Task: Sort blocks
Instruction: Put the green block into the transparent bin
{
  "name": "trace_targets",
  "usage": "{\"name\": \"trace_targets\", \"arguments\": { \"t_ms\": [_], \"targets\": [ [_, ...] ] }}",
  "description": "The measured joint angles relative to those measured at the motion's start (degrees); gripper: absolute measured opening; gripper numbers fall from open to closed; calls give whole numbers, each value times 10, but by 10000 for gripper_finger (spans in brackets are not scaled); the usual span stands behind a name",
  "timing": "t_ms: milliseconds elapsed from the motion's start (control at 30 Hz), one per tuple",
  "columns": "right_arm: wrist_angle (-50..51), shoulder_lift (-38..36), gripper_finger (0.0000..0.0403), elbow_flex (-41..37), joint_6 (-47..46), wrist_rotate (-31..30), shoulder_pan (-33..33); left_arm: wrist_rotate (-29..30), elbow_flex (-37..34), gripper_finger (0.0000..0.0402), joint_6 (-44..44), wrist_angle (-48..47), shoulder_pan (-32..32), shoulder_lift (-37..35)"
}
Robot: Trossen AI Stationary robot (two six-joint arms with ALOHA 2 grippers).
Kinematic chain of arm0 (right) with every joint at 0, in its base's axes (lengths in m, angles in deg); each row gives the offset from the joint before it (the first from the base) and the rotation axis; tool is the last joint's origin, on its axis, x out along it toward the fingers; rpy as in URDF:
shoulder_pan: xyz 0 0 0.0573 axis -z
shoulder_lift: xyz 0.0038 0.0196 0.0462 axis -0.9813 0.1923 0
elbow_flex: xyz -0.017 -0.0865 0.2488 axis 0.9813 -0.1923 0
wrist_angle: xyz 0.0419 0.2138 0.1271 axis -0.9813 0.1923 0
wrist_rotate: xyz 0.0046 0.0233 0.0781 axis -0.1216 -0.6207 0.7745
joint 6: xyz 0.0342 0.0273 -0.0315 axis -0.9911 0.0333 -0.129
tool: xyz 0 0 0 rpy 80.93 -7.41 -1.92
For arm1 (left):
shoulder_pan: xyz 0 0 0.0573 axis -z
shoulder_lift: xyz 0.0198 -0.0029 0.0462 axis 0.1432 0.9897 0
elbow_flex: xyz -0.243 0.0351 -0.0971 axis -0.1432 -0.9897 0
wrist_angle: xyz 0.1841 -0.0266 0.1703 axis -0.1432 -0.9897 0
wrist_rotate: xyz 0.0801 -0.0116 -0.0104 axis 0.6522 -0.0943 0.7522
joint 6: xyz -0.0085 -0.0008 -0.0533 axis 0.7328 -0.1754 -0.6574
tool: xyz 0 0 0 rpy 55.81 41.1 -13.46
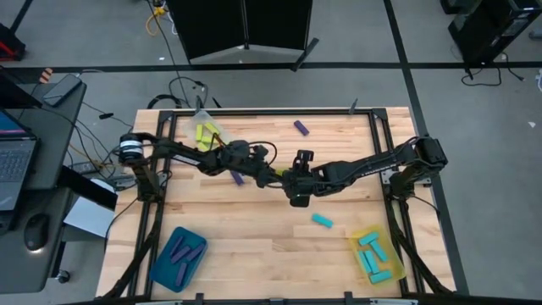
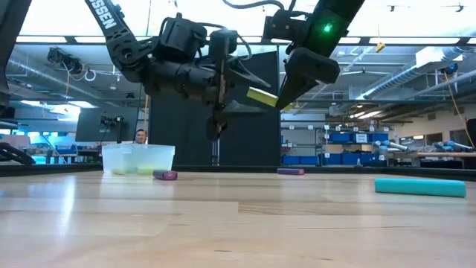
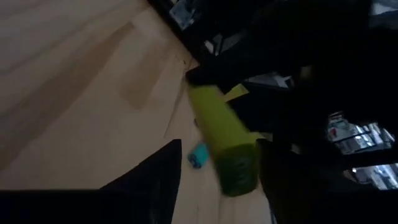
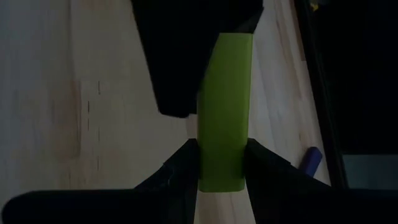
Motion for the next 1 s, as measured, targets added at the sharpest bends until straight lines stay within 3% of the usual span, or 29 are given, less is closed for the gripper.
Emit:
{"name": "trace_targets", "arguments": {
  "t_ms": [233,500,800,933,1000],
  "targets": [
    [0,-1,110,0,1,-4,0,-3,0,160,-9,35,-9,3],
    [0,-1,110,0,13,-2,0,-3,0,148,-8,34,-18,3],
    [-3,-1,110,0,20,-2,0,-9,0,82,18,16,-19,2],
    [-3,-1,111,0,23,0,0,-10,0,72,42,11,-19,2],
    [-5,-1,131,0,26,0,-1,-11,0,72,61,8,-21,2]
  ]
}}
